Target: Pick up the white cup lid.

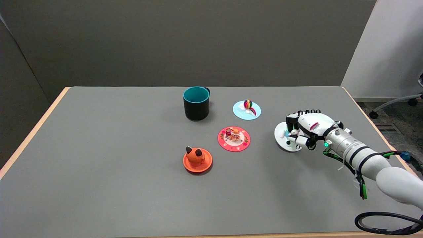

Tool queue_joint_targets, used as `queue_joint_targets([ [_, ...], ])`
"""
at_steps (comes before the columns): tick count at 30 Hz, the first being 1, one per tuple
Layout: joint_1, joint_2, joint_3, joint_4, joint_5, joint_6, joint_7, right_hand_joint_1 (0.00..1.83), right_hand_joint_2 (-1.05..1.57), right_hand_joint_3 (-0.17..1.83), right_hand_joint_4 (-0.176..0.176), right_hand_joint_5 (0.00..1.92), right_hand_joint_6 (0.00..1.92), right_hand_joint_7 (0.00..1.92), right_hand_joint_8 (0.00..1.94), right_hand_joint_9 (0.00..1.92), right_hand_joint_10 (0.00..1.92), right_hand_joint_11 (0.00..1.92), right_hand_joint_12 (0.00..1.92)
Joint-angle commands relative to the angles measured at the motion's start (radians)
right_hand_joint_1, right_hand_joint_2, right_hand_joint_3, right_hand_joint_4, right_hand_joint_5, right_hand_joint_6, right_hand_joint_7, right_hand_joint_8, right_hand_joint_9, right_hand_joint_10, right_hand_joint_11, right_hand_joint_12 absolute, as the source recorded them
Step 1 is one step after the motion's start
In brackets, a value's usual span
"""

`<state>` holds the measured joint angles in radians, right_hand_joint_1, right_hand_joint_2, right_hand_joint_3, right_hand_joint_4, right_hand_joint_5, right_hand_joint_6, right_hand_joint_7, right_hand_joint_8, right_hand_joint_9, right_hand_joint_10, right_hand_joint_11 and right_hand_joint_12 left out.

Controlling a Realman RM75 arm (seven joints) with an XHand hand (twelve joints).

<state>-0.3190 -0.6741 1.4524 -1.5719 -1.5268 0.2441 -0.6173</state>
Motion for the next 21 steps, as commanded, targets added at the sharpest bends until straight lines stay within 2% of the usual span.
queue_joint_targets([
  [1, 0.048, 0.016, -0.007, -0.013, 0.034, -0.064, 0.003, 0.98, 1.37, 0.16, 0.022, 0.49, 1.75, 0.38, 1.84, 0.36, 1.14, 0.45, 0.72],
  [11, 0.143, 0.042, -0.001, -0.05, 0.022, -0.227, 0.012, 1.0, 1.36, 0.14, 0.026, 0.51, 1.72, 0.42, 1.81, 0.44, 1.16, 0.48, 0.77],
  [17, 0.16, 0.047, 0.054, -0.077, 0.019, -0.314, 0.025, 1.02, 1.32, 0.17, 0.028, 0.54, 1.68, 0.45, 1.78, 0.47, 1.21, 0.51, 0.81],
  [21, 0.16, 0.047, 0.079, -0.087, 0.017, -0.356, 0.048, 1.03, 1.32, 0.14, 0.03, 0.56, 1.65, 0.48, 1.75, 0.51, 1.17, 0.53, 0.81],
])
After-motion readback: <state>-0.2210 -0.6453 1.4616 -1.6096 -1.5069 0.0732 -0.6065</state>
